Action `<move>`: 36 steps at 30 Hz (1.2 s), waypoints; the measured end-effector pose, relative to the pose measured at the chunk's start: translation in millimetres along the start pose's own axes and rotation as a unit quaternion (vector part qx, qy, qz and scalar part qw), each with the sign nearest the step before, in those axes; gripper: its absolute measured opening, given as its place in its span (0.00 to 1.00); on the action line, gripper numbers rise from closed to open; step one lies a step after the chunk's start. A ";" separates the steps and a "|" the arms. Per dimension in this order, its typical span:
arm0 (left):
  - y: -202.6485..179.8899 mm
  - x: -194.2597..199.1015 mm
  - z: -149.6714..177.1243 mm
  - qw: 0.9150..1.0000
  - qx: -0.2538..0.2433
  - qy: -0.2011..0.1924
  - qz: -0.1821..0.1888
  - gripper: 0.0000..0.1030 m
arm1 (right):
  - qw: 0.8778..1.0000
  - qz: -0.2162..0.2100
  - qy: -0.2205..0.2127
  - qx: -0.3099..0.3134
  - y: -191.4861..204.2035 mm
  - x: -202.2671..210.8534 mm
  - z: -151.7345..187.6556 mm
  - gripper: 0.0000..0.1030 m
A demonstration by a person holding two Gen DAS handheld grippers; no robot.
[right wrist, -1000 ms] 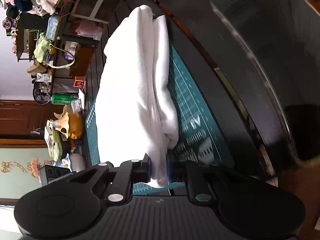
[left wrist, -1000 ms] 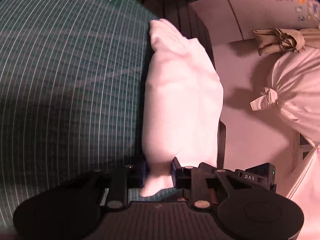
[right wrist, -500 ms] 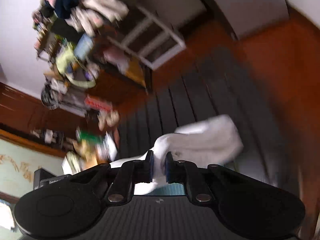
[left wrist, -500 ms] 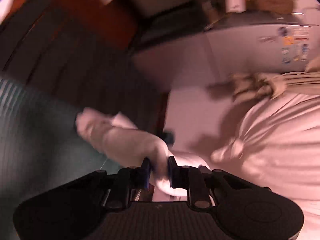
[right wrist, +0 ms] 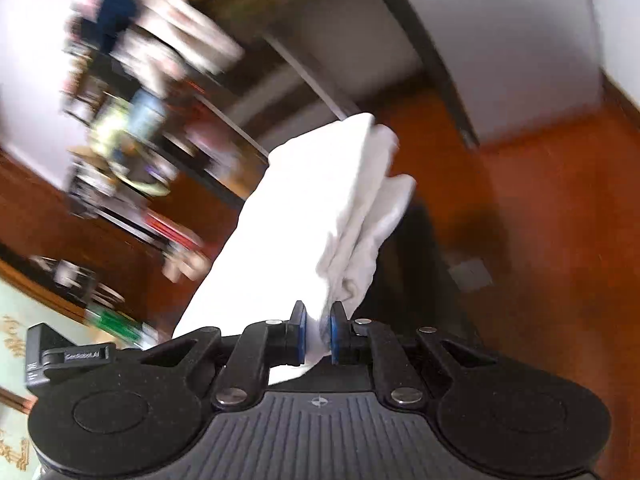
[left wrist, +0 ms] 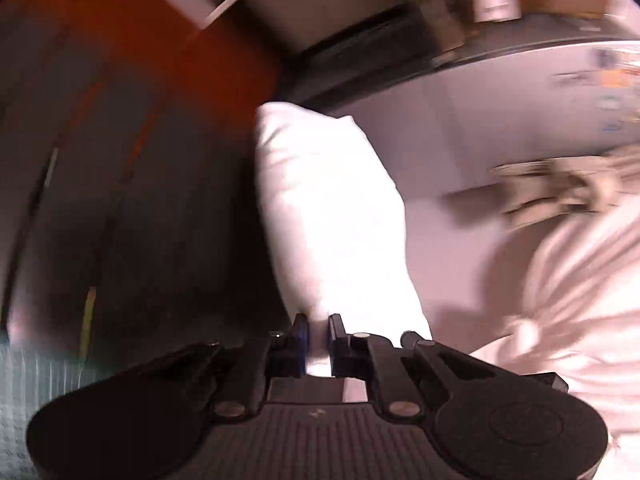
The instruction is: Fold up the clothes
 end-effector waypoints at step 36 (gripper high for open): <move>28.7 -12.1 -70.7 0.999 -0.027 -0.030 0.023 0.43 | 0.967 -0.102 -0.071 -0.222 45.0 -77.8 138.7 0.00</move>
Point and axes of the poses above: each gripper's, at about its wrist camera, not at the fingertips, and x roughly against the way its jaws point, y to its left, z to its underside, the point moved 6 cm from there along -x, roughly the way its jaws point, and after that the axes turned 8 degrees about -x, right-handed, at the moved point
